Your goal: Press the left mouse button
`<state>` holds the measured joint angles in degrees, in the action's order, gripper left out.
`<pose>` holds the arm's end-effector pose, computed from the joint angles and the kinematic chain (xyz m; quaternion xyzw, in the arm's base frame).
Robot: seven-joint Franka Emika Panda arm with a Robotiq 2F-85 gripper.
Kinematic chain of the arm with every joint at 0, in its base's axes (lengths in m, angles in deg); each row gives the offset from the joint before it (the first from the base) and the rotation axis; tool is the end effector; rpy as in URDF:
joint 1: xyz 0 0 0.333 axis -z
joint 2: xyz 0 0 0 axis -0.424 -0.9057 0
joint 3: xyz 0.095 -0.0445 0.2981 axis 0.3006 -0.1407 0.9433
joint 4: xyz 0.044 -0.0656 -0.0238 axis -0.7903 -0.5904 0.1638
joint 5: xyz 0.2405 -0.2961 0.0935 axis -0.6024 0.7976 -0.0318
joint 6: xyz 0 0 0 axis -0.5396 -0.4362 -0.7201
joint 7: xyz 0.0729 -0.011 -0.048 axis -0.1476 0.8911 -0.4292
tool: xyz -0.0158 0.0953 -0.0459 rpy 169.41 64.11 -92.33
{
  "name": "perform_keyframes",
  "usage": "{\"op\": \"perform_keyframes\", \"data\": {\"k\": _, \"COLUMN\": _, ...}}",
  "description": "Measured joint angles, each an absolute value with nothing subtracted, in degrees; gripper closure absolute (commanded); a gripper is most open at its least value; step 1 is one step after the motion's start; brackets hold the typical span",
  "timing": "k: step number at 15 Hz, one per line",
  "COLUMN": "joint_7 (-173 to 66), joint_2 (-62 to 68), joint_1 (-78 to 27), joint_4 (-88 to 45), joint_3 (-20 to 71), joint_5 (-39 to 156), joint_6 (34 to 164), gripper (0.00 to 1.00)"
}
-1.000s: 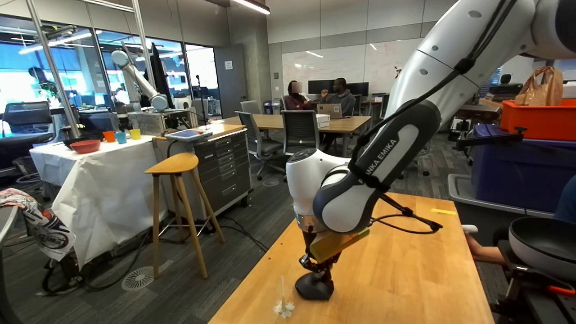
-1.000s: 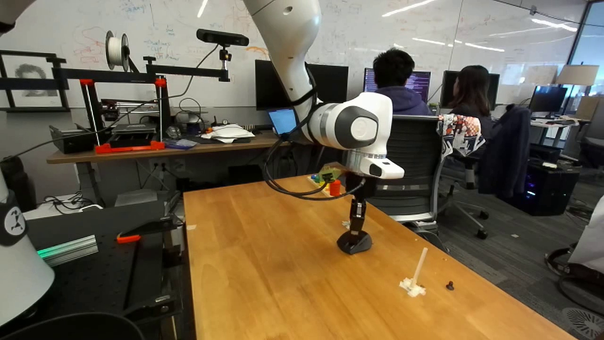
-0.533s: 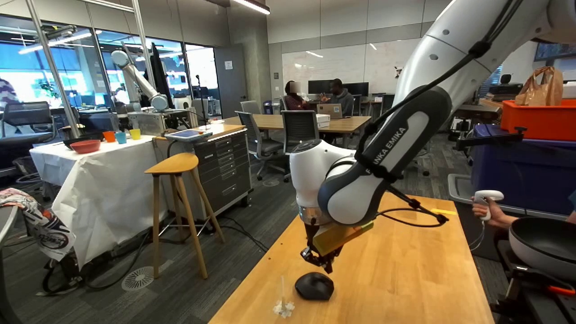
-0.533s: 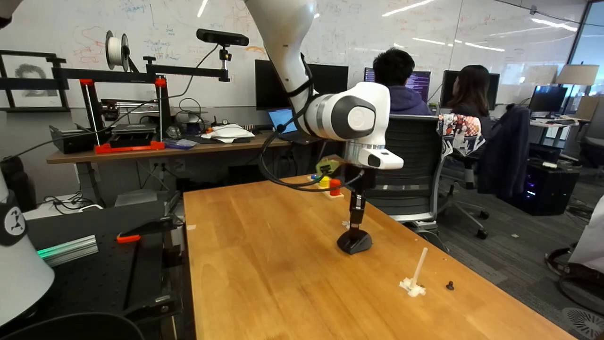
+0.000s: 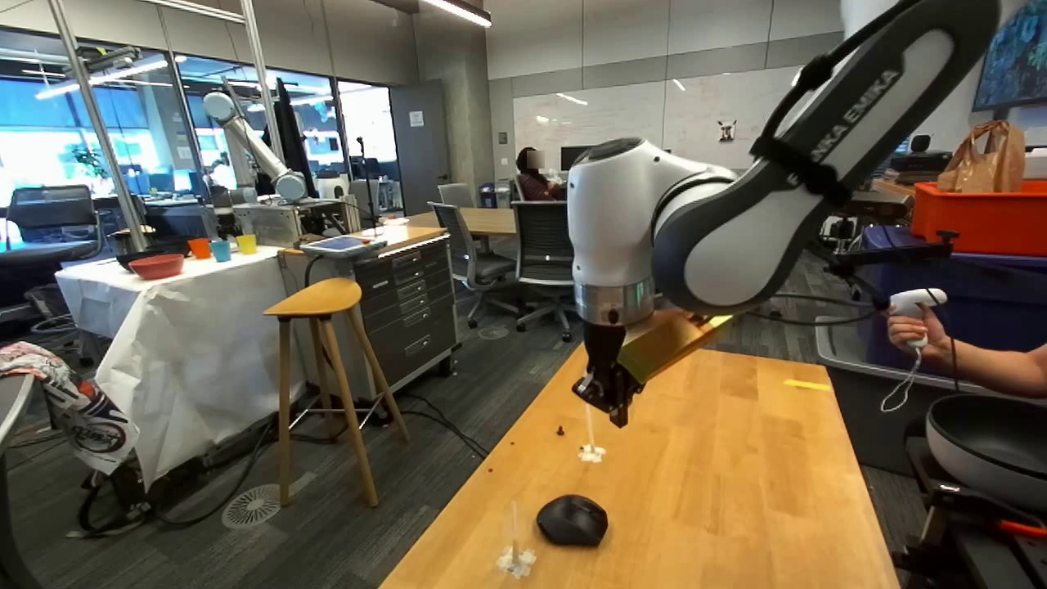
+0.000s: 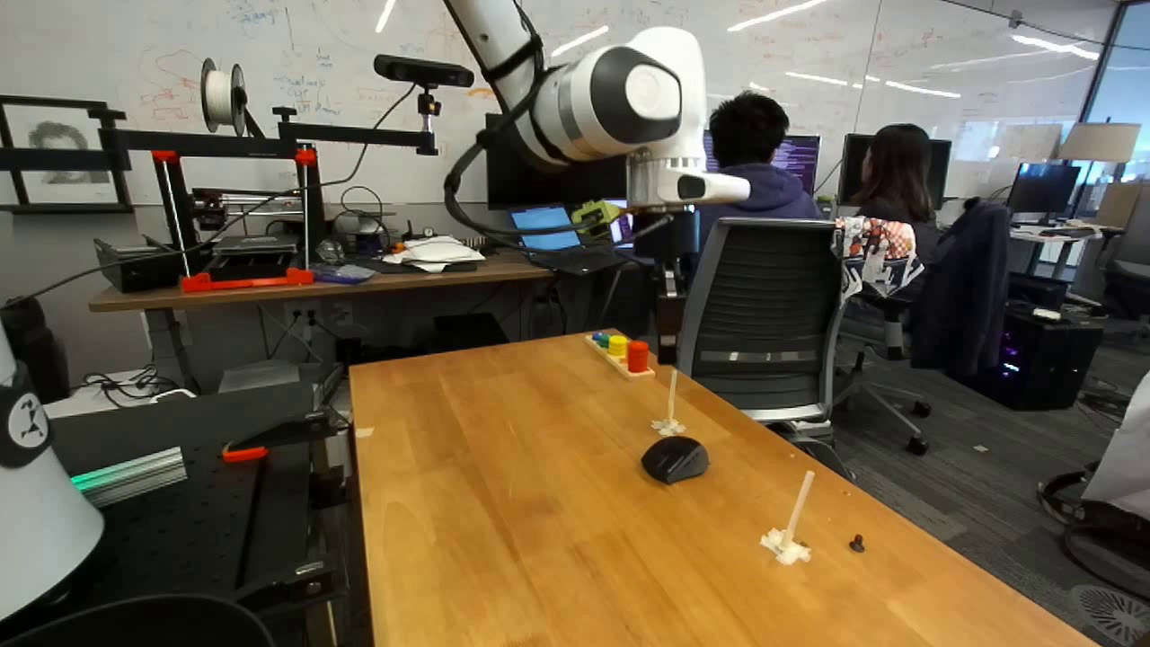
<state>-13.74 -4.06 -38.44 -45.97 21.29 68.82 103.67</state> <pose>0.5927 0.0534 0.2395 0.9644 -0.2432 0.0328 0.0986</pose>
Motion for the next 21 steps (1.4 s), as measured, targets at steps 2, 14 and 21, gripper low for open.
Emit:
{"op": "perform_keyframes", "data": {"k": 2, "joint_7": -15.5, "joint_2": 1.7, "joint_1": -38.8, "joint_4": -49.4, "joint_3": 21.9, "joint_5": 72.5, "joint_6": 102.9, "gripper": 1.00}}
{"op": "perform_keyframes", "data": {"k": 14, "joint_7": -45.4, "joint_2": 21.8, "joint_1": -37.0, "joint_4": -60.6, "joint_3": 32.6, "joint_5": 63.3, "joint_6": 98.2, "gripper": 0.28}}
{"op": "perform_keyframes", "data": {"k": 21, "joint_7": -47.1, "joint_2": 26.6, "joint_1": -33.0, "joint_4": -64.0, "joint_3": 32.6, "joint_5": 64.0, "joint_6": 89.0, "gripper": 0.00}}
